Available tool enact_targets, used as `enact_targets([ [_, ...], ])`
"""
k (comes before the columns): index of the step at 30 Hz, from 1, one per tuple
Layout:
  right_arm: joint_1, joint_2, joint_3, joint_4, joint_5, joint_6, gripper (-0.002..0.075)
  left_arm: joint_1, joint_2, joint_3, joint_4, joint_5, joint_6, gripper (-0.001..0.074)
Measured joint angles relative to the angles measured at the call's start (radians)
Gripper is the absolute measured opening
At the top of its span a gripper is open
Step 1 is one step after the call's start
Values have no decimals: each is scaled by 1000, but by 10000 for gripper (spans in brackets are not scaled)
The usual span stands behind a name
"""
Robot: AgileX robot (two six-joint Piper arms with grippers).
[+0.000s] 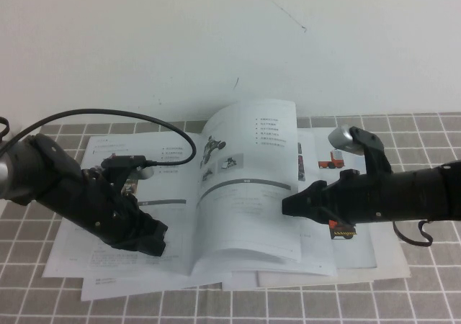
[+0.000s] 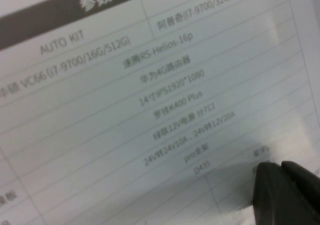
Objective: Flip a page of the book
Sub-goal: Open the closed book
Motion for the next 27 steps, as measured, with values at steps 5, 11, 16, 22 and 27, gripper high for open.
enact_targets([
  [5,0,0,-9,15,115,-63,326,0,0,0,0,2,0,-4],
  [11,0,0,-66,18,226,-75,326,0,0,0,0,2,4,-4],
  [16,0,0,-125,18,303,-83,326,0,0,0,0,4,3,-4],
  [22,0,0,-187,18,400,-111,327,0,0,0,0,4,3,-4],
  [27,0,0,-198,18,410,-149,327,0,0,0,0,4,3,-4],
])
